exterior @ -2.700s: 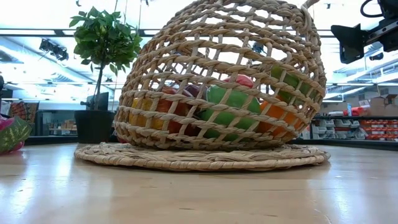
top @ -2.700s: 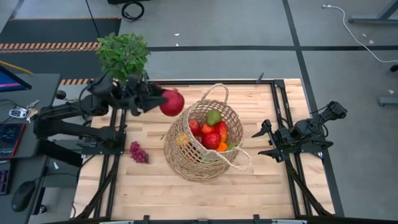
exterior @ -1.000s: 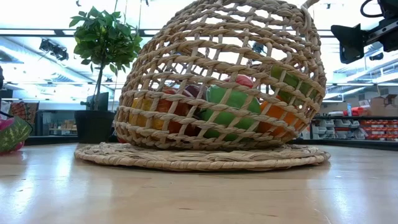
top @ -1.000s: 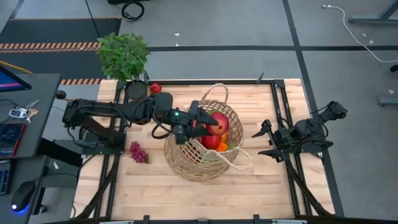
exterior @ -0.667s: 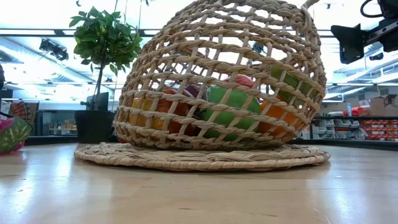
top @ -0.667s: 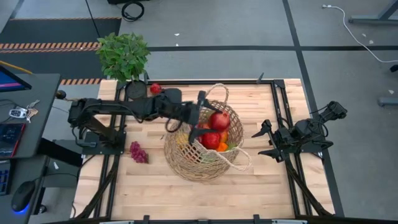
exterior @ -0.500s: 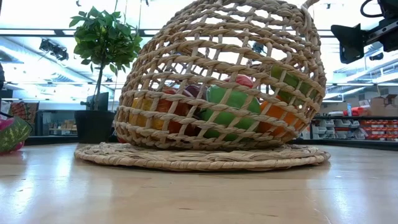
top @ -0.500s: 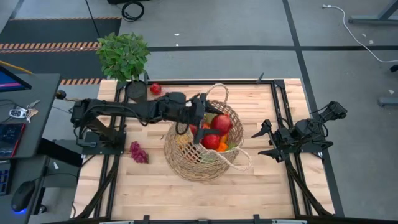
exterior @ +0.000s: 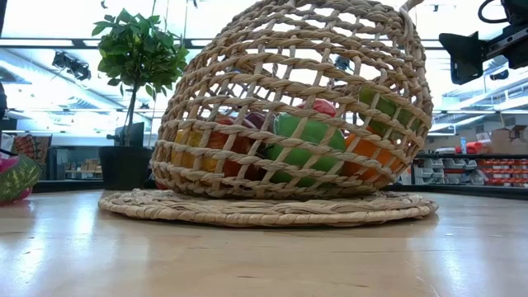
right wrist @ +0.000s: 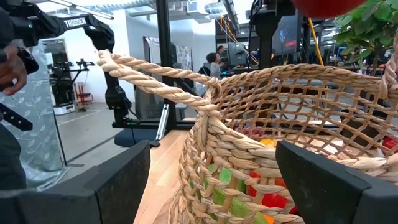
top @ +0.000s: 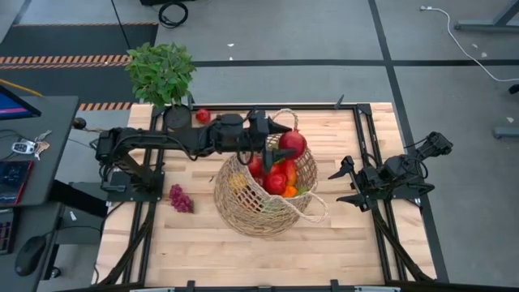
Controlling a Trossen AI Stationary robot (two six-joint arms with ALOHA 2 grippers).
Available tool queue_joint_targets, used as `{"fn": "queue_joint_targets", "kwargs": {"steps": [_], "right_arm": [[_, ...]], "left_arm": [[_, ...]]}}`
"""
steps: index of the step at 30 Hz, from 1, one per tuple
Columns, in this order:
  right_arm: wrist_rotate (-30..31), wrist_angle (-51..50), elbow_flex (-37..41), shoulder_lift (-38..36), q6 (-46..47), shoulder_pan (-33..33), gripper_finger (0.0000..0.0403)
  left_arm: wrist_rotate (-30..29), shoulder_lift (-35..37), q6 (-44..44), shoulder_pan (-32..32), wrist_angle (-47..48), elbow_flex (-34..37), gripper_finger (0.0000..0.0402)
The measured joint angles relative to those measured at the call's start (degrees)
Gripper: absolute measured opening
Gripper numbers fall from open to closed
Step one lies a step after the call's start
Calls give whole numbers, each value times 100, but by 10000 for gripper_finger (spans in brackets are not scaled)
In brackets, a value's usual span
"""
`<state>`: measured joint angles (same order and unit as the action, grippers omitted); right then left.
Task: Build produce basket
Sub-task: Put the red pomegranate into the brown basket
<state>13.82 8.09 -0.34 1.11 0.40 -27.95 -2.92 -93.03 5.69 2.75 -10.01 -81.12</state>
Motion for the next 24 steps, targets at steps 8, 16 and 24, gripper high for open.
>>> {"fn": "queue_joint_targets", "kwargs": {"steps": [8,16,24], "right_arm": [[0,-6,0,1,0,0,350],[0,2,0,-1,0,1,350],[0,7,0,-1,0,0,350]], "left_arm": [[3,-344,-430,-256,886,-528,330],[-683,-1165,-3003,-314,3135,-2006,330],[-1145,-1397,-5484,-346,3570,-2035,330]]}}
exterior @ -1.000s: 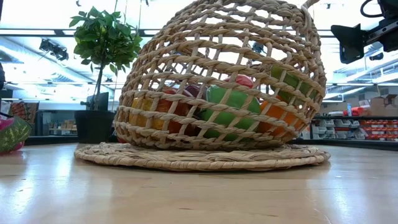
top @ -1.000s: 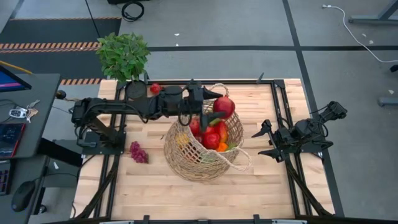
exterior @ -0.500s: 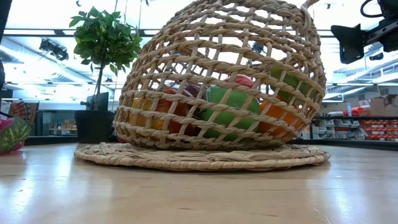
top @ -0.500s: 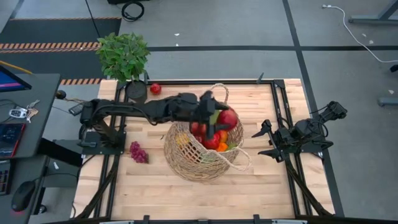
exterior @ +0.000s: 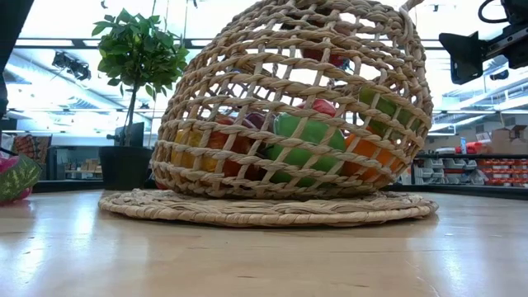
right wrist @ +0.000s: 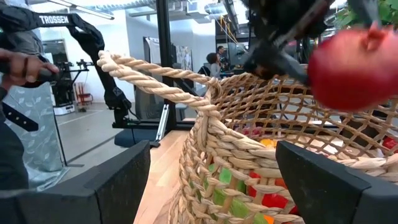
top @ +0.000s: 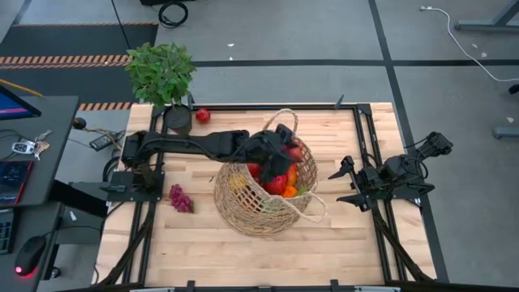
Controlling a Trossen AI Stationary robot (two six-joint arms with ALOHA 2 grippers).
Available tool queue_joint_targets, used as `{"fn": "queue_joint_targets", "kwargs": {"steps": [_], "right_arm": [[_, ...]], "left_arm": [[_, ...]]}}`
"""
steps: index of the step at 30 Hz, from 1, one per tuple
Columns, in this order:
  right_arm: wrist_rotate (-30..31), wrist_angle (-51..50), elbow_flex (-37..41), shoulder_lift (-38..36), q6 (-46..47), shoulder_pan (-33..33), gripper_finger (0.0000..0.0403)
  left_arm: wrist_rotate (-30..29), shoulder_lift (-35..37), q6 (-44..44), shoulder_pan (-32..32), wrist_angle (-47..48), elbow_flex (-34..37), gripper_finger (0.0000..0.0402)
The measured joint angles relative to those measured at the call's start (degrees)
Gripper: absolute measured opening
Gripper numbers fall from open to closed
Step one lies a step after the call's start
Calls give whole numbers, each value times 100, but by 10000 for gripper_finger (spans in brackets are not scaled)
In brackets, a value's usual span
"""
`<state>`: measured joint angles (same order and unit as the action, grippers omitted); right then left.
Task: Build produce basket
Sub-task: Put the red pomegranate into the brown basket
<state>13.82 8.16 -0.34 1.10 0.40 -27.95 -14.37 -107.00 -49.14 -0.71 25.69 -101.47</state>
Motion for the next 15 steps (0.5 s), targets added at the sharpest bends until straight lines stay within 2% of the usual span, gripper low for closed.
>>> {"fn": "queue_joint_targets", "kwargs": {"steps": [3,6,11,15], "right_arm": [[0,1,0,0,0,-1,350],[0,-1,0,0,0,0,350],[0,-1,0,0,0,0,350],[0,-1,0,0,0,0,350]], "left_arm": [[-24,15,-397,11,97,242,330],[-21,-3,-186,33,406,580,330],[-19,6,1194,-14,479,1089,330],[-27,13,2397,-87,691,1117,330]]}}
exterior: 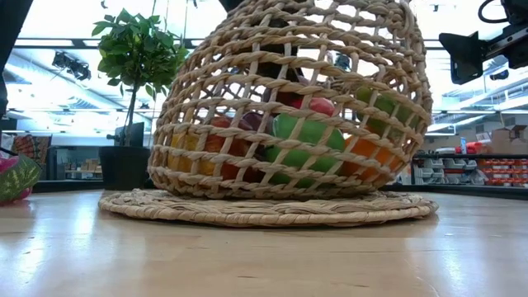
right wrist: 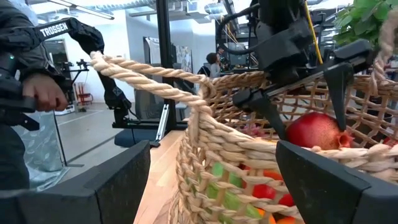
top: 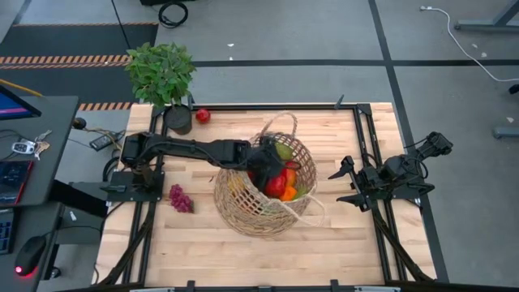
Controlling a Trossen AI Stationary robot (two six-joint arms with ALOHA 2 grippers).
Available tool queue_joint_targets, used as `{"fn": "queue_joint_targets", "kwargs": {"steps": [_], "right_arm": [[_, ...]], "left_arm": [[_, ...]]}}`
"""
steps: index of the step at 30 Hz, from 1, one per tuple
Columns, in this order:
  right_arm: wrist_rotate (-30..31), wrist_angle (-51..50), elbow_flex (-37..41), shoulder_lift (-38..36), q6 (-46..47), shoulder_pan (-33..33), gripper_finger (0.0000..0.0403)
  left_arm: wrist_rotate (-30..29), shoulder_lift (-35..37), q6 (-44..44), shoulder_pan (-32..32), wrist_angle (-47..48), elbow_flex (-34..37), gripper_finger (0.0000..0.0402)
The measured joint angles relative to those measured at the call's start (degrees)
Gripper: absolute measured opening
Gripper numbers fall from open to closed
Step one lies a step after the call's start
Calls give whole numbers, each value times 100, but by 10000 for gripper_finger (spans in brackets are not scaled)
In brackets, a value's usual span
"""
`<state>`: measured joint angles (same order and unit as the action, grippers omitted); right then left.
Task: Build produce basket
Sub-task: Put the red pomegranate into the brown basket
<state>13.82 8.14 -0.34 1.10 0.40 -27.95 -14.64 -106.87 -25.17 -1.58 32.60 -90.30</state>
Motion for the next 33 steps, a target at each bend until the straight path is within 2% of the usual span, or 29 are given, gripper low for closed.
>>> {"fn": "queue_joint_targets", "kwargs": {"steps": [5,11,18,22,26,33], "right_arm": [[0,0,-1,0,0,0,350],[0,0,0,0,0,0,350],[0,-2,0,0,0,1,350],[0,-2,0,0,0,0,350],[0,-2,0,0,0,-1,350],[0,10,0,0,0,0,350]], "left_arm": [[-51,0,1113,25,-49,0,338],[-521,4,1913,-19,57,-141,391],[-857,13,2606,-112,147,-882,399],[-1508,25,3101,-60,704,-1816,395],[-1711,75,3180,280,996,-2431,384],[-1671,293,3479,1255,890,-2531,378]]}}
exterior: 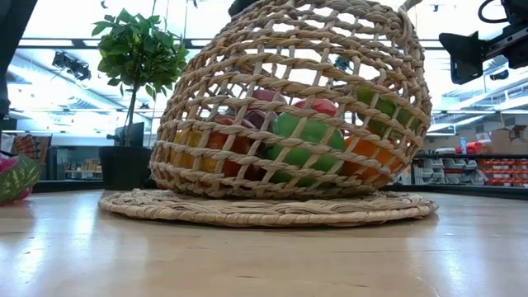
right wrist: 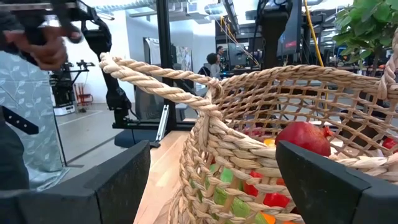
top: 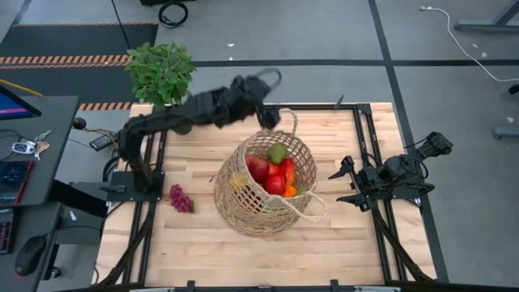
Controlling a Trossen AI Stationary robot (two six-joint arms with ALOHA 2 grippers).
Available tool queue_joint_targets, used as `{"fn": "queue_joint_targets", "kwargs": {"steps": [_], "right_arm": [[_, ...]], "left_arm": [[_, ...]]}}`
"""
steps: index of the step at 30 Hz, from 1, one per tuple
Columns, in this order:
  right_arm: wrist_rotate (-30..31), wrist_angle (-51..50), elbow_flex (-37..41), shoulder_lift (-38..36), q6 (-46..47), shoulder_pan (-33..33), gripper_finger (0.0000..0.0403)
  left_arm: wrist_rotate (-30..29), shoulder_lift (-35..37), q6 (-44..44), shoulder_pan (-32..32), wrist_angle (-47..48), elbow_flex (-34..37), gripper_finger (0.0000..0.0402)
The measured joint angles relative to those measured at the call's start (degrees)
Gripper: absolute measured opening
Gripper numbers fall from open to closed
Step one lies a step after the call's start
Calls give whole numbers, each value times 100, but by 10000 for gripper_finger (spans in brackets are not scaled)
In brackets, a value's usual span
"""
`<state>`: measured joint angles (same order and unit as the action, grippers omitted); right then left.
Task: Build produce basket
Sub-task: Put the red pomegranate into the brown basket
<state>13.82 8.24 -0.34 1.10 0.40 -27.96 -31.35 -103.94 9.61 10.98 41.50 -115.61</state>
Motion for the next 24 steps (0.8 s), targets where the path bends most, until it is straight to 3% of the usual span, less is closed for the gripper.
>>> {"fn": "queue_joint_targets", "kwargs": {"steps": [5,11,16,24], "right_arm": [[0,-22,0,0,0,1,350],[0,-8,-1,0,0,1,350],[0,-8,0,0,0,-1,350],[0,-16,0,0,0,0,350]], "left_arm": [[160,-3,542,723,-186,212,378],[825,-52,1057,1205,-793,1669,377],[828,-70,731,1435,-1004,2732,377],[517,-207,-630,1882,-388,3646,377]]}}
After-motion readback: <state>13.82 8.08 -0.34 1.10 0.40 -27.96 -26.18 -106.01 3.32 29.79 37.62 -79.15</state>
